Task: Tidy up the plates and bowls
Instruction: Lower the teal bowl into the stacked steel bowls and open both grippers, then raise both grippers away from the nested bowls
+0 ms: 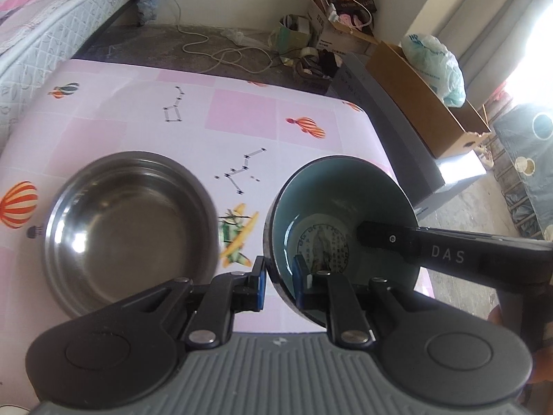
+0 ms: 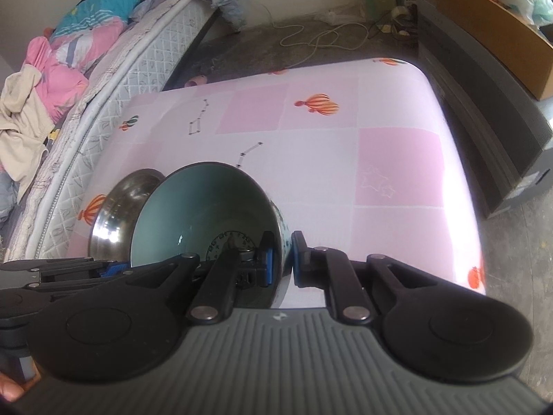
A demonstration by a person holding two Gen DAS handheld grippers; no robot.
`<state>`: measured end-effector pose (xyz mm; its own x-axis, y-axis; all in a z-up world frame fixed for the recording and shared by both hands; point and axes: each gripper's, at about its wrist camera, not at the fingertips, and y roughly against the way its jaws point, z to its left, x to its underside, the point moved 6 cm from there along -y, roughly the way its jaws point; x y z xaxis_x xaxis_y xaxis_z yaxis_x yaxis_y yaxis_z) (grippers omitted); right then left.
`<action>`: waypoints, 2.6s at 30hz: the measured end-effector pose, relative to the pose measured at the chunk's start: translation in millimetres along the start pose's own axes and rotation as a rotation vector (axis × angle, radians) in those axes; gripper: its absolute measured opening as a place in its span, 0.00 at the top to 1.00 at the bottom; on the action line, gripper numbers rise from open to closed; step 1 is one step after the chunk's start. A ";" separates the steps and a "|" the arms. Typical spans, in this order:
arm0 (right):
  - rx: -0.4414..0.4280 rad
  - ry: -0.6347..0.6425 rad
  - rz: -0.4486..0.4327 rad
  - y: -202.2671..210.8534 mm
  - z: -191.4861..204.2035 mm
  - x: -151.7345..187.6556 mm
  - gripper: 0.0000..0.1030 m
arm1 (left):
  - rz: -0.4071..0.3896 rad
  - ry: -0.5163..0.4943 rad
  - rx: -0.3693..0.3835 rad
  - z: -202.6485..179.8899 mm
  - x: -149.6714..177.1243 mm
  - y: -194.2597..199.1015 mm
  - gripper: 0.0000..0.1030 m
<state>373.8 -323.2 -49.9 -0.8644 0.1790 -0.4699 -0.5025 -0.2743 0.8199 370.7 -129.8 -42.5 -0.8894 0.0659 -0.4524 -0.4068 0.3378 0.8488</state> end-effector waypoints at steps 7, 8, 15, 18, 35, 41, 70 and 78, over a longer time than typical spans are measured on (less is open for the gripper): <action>-0.044 0.051 0.008 -7.5 54.9 -12.4 0.91 | -0.038 0.050 -0.045 49.2 -6.4 24.9 0.85; -0.051 0.057 0.010 -9.5 61.9 -13.5 0.91 | -0.041 0.056 -0.053 56.6 -6.9 26.8 0.85; -0.107 0.076 0.044 -42.5 113.0 -16.3 0.91 | -0.033 0.084 -0.096 102.4 -4.8 28.6 0.84; -0.110 0.086 0.067 -59.4 125.3 -14.2 0.91 | -0.029 0.092 -0.109 116.7 -4.5 23.6 0.84; -0.100 0.090 0.155 -124.0 148.2 -4.6 0.91 | 0.008 0.143 -0.117 153.4 2.7 -1.8 0.85; -0.100 0.083 0.152 -133.1 149.5 -4.5 0.91 | 0.011 0.143 -0.117 154.9 3.2 -4.5 0.84; -0.138 0.047 0.129 -110.9 145.1 -16.4 0.70 | -0.065 0.120 -0.054 139.2 -5.5 19.2 0.49; -0.152 0.036 0.096 -88.1 141.7 -20.8 0.68 | -0.095 0.097 -0.041 129.2 -2.7 39.0 0.38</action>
<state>438.6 -168.9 -66.1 -0.9072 0.1122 -0.4054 -0.4122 -0.4290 0.8037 384.2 4.5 -43.5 -0.8614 -0.0563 -0.5048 -0.4968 0.2998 0.8144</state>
